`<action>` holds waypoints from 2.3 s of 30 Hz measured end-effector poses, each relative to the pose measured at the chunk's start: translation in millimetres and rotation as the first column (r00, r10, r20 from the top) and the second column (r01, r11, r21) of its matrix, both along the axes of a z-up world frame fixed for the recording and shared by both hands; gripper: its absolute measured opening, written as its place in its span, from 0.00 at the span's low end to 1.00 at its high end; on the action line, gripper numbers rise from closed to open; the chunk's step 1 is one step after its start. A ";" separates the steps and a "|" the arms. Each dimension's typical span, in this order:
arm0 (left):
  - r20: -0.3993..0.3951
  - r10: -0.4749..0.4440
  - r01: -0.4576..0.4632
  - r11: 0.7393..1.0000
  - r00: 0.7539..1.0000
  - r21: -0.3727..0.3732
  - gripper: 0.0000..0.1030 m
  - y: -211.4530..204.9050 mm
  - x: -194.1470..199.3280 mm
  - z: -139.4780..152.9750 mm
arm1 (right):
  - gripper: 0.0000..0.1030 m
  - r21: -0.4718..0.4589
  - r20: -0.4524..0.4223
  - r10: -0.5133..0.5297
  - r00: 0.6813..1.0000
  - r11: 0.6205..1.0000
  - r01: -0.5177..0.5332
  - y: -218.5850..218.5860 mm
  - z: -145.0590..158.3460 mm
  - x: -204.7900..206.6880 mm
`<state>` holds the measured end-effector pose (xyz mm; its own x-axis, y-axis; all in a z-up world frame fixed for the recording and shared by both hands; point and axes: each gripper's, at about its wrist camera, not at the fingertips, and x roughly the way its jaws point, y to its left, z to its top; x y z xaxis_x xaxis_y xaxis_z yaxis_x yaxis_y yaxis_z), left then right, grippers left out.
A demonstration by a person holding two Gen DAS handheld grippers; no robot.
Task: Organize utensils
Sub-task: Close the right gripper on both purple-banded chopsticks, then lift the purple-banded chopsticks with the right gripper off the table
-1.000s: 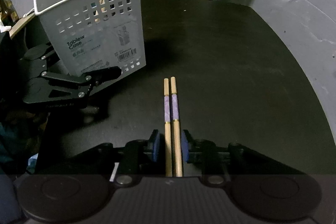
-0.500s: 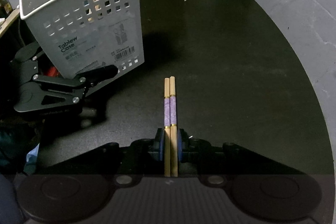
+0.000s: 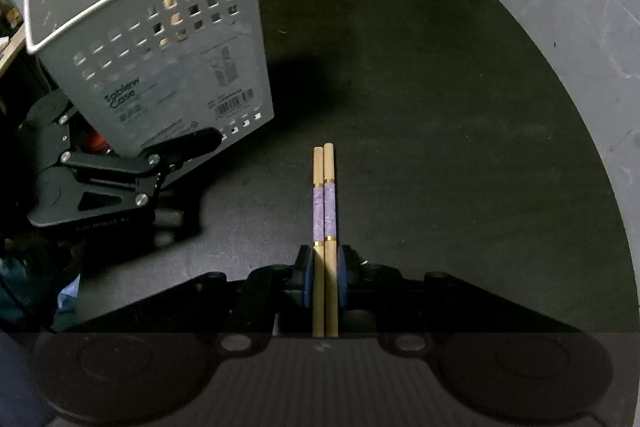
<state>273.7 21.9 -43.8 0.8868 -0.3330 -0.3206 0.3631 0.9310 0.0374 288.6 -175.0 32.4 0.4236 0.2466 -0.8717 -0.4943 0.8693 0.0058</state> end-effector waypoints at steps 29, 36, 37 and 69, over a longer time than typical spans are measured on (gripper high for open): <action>0.000 -0.001 0.001 1.000 1.000 0.003 0.73 0.1 1.2 -1.6 | 0.15 0.085 0.058 0.014 0.998 0.996 -0.019 -12.2 -4.2 -7.2; 0.000 0.004 -0.004 1.000 1.000 -0.010 0.73 0.8 1.7 -2.3 | 0.13 0.007 0.029 0.056 0.998 0.998 -0.056 5.7 0.3 3.1; -0.001 0.001 -0.001 1.000 1.000 -0.011 0.73 0.8 2.1 -2.1 | 0.12 0.003 0.015 0.056 0.998 0.998 -0.056 7.7 0.6 7.0; 0.004 0.002 -0.002 1.000 1.000 -0.006 0.73 1.5 0.1 -4.7 | 0.07 0.270 0.074 -0.063 0.995 0.962 0.041 -24.5 -19.4 -1.6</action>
<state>273.8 23.4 -48.5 0.8887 -0.3328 -0.3153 0.3610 0.9320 0.0337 287.0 -199.5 13.0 0.5083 0.4419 -0.7391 -0.4565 0.8661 0.2038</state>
